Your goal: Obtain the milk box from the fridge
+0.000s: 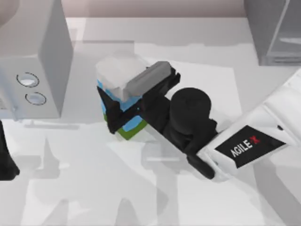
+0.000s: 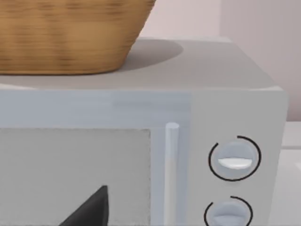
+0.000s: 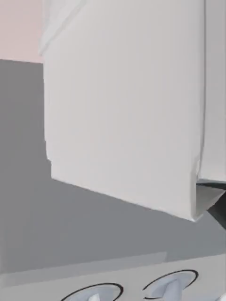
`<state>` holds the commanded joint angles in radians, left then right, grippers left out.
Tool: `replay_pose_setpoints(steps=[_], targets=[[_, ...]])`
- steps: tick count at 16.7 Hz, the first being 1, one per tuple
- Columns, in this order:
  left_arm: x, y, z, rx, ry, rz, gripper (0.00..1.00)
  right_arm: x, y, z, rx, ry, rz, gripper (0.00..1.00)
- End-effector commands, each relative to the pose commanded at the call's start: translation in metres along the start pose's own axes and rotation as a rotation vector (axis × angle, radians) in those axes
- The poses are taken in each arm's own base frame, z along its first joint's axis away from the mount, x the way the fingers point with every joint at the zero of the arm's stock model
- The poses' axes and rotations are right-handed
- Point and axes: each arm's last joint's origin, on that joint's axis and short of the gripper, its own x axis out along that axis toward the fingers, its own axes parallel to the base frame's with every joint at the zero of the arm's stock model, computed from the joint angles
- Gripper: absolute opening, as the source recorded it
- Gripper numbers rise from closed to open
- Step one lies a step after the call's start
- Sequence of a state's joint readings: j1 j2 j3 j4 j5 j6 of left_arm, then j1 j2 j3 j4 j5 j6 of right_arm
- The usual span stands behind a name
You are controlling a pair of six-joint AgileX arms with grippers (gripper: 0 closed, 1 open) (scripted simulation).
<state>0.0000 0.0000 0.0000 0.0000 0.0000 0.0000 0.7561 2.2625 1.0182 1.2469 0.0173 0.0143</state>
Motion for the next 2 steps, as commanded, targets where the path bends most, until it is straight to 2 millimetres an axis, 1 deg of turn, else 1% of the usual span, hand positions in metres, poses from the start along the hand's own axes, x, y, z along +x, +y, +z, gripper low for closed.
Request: replay_pose_setpoints(steps=[2], targets=[[0.0, 0.0, 0.0, 0.0, 0.0, 0.0, 1.0, 0.0, 0.0, 0.0, 0.0, 0.0, 0.0, 1.0]])
